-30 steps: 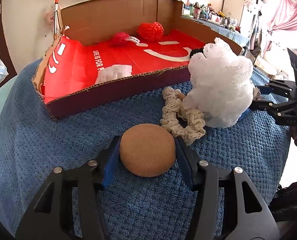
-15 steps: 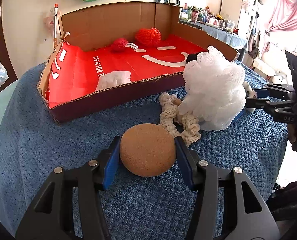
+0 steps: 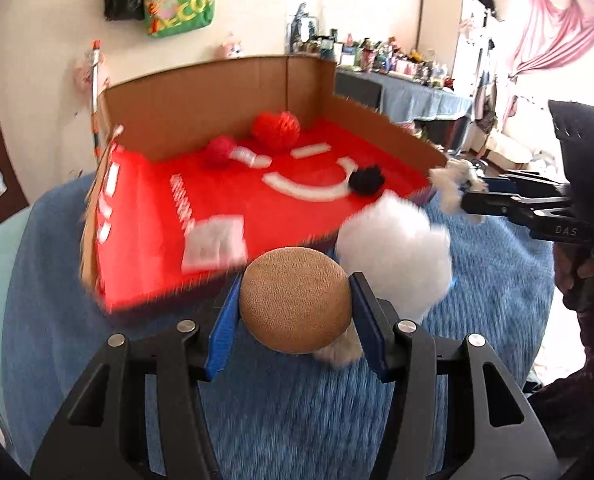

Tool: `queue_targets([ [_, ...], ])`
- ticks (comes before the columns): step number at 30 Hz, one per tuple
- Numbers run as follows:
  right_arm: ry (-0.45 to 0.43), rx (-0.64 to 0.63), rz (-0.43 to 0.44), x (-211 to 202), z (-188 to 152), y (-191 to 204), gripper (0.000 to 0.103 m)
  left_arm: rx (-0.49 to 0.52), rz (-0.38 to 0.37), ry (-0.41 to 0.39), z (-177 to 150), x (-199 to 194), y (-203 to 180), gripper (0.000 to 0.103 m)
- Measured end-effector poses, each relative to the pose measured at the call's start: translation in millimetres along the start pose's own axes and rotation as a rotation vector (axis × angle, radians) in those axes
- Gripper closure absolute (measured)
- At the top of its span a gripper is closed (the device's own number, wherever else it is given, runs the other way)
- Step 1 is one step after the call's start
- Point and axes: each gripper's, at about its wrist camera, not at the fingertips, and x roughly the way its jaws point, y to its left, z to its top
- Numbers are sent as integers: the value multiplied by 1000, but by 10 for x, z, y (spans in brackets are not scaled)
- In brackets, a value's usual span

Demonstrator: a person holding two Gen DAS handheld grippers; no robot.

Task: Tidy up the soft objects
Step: 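Carry the disc in the left tool while the right tool carries the plush into the box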

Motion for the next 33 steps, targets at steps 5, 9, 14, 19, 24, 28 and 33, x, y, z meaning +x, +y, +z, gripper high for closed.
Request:
queue_targets([
  [5,-9,-18,50,286,381,86,64,29,-68,6,387,247,57,52],
  [9,41,-41,107,607,566,149,64,75,-112,55,616,552,123,52],
  [14,141,-89,155,979,700,105,64,137,-129,121,715,853,160,52],
  [19,228,-141,163,1235,753,77,64,173,-145,183,733,1089,188,52],
  [24,298,-171,166,1386,771,62,64,181,-169,227,768,1220,232,52],
  [28,348,-199,156,1486,768,69,64,191,-190,261,815,1278,221,52],
  [33,383,-214,149,1567,788,65,64,221,-180,284,837,1334,192,52],
])
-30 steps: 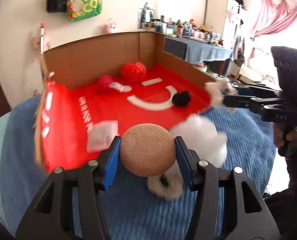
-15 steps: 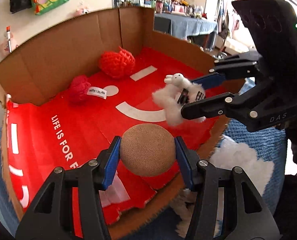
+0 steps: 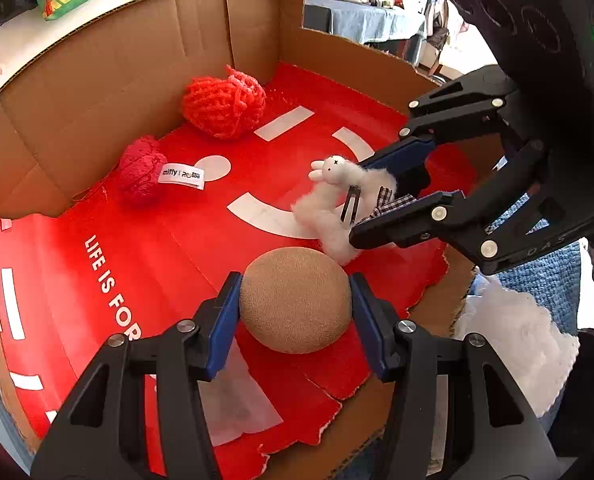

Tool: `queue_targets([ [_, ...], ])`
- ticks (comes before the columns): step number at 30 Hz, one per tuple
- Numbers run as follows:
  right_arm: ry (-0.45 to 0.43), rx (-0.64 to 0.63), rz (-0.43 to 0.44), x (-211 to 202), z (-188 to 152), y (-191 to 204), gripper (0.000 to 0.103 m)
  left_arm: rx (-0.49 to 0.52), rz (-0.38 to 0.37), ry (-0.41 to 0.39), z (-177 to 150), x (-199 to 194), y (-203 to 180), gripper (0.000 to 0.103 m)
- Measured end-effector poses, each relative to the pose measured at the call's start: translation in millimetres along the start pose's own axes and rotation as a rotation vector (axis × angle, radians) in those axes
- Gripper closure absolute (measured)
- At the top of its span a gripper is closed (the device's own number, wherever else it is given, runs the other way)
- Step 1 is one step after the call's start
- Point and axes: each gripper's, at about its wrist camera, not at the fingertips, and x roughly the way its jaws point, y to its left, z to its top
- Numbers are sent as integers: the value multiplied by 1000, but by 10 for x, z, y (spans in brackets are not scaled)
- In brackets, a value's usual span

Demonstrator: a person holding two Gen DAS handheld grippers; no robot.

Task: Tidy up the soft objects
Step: 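Carry the disc in the left tool while the right tool carries the plush into the box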

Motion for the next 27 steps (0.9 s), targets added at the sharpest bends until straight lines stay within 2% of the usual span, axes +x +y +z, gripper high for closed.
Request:
queue_targets([
  [8,43,-8,-11,92,64,-21,64,-5,-5,19,-11,65,18,52],
  [27,61,19,-4,199,93,-106,60,10,3,21,-6,107,20,50],
])
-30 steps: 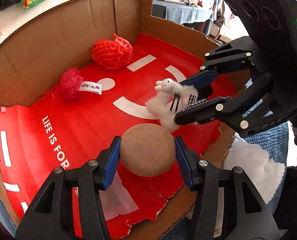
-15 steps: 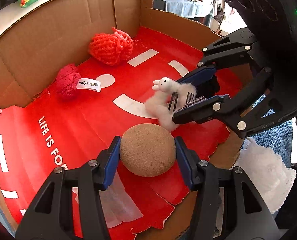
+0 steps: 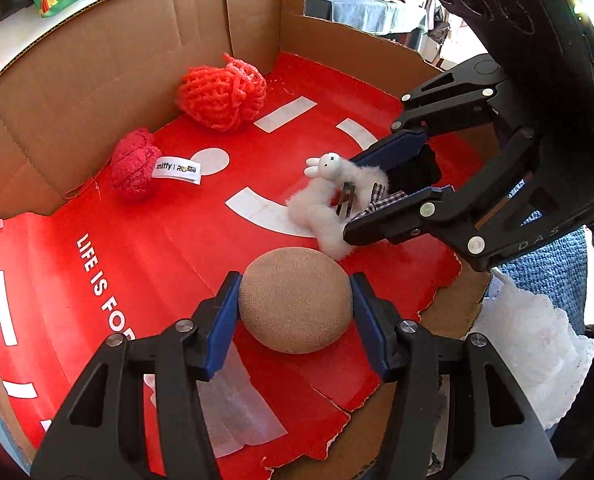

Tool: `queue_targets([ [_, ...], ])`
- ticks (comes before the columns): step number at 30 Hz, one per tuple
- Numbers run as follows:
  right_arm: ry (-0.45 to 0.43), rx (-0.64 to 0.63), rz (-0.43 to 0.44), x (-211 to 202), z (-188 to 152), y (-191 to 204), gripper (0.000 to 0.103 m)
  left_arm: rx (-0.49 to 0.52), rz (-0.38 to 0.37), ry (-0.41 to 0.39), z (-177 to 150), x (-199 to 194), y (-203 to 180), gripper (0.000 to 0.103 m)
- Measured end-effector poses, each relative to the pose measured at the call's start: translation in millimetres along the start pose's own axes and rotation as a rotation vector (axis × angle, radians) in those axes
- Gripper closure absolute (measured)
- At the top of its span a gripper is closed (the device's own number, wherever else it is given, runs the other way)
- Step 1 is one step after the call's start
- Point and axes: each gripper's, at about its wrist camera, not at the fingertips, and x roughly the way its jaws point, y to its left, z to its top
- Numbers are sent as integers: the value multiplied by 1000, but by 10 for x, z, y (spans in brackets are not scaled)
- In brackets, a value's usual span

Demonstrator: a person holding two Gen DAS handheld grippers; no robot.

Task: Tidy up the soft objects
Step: 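Carry the disc in the left tool while the right tool carries the plush into the box, then open the left tool on the box floor while the right tool releases the plush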

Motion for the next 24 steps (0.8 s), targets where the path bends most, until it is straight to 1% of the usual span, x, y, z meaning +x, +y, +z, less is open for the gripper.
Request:
queue_targets([
  [2,3,0,-3,8,2,0,58,3,0,0,1,1,-4,50],
  [8,9,1,-4,28,8,-7,56,5,0,0,5,24,-15,48],
  [14,10,-6,-11,39,18,2,47,2,-2,-2,5,29,-8,45],
  [16,8,-7,-12,39,17,2,47,1,-1,-5,2,25,-8,44],
  [18,7,-7,-13,35,15,-2,44,2,2,-13,1,11,-9,40],
  [22,-1,-3,-16,11,21,4,42,5,4,-34,-7,-33,-8,38],
  [24,-7,-1,-19,-15,27,9,39,7,9,-38,-10,-46,-12,38],
])
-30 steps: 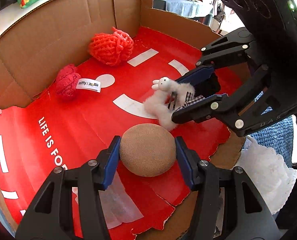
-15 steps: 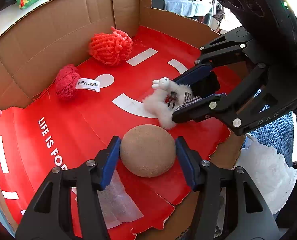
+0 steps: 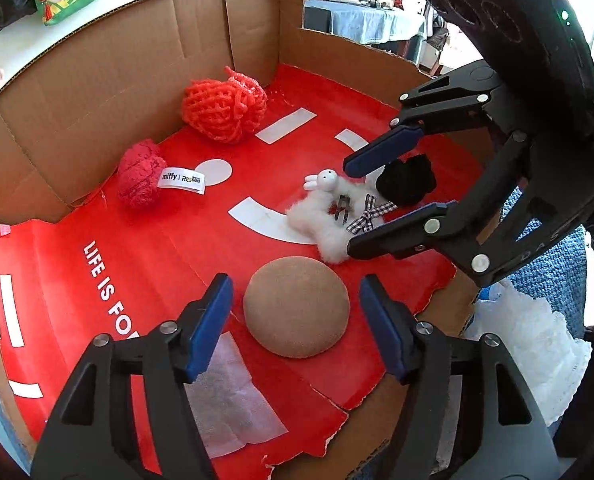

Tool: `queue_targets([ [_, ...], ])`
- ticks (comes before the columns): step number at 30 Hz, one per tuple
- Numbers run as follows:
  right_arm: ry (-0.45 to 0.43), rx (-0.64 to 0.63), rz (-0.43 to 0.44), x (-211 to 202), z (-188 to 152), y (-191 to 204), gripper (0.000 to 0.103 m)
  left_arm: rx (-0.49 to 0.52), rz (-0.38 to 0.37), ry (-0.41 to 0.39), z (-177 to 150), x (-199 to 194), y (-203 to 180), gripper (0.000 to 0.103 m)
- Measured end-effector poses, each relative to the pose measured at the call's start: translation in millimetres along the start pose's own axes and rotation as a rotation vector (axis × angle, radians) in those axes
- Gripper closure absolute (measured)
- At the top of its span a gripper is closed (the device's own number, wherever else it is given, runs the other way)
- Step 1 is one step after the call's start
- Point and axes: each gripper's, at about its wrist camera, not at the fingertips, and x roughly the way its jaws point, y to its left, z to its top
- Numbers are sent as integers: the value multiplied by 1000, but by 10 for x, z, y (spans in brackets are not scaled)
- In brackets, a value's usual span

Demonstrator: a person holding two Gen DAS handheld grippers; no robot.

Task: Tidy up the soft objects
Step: 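Open the left tool on the box floor while the right tool releases the plush, then withdraw both tools from the box back over the blanket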

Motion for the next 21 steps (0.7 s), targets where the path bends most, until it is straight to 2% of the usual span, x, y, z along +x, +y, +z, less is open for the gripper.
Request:
queue_targets([
  [8,-47,14,-20,-226,-9,24,33,-26,38,-55,-18,-165,-2,32],
  [11,-81,27,-31,-361,-28,33,24,-43,55,-88,-19,-289,-18,32],
  [16,-150,53,-50,-634,-66,89,21,-93,97,-168,-38,-563,-31,24],
  [21,-242,81,-84,-937,-140,139,11,-153,145,-254,-92,-857,-68,22],
])
